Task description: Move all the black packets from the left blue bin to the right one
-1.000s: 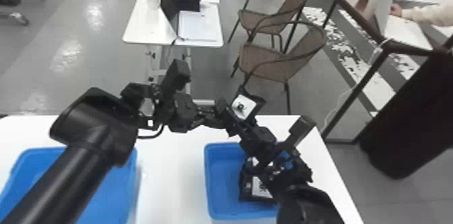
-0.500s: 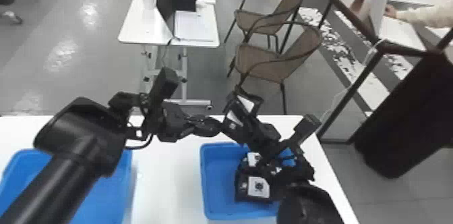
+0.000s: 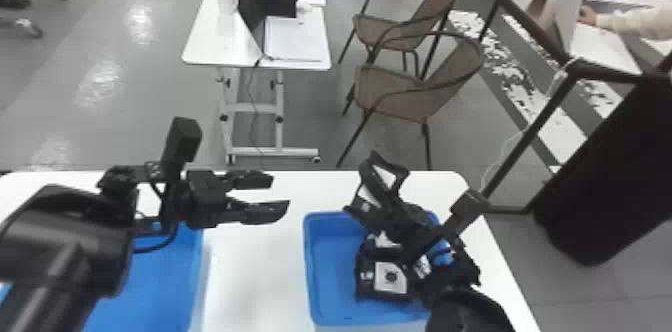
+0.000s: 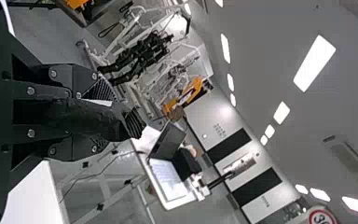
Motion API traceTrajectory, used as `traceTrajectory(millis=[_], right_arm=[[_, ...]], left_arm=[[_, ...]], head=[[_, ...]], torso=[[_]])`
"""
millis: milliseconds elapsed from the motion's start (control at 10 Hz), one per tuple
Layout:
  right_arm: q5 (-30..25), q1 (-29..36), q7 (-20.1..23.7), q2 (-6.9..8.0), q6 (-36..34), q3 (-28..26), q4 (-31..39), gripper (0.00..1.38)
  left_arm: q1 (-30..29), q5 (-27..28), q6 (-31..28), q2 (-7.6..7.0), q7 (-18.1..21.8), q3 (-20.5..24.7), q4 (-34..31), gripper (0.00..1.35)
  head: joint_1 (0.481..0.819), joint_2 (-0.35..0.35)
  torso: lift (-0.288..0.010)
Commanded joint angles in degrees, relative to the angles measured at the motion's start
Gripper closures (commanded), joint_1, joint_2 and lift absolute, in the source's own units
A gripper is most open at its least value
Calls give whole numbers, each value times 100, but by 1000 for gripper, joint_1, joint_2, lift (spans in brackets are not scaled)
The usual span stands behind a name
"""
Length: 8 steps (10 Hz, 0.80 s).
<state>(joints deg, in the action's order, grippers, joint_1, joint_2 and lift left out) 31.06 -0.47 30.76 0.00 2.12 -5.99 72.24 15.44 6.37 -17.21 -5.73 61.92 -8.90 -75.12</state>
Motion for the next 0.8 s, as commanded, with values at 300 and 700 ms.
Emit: traceTrajectory(millis=[300,700], right_arm=[[172,82,-52,5,61,-535,-1054,125],[-663,935,-404,5,948,-570,256,133]], left_arm=[[-1130,-575,-511,-403,-541,1540,-1585,51],[-1508,-601,-186,-245,-690,2305,-2024,91]], head=[[695,-109],[695,-67]], torso=[[0],[0]])
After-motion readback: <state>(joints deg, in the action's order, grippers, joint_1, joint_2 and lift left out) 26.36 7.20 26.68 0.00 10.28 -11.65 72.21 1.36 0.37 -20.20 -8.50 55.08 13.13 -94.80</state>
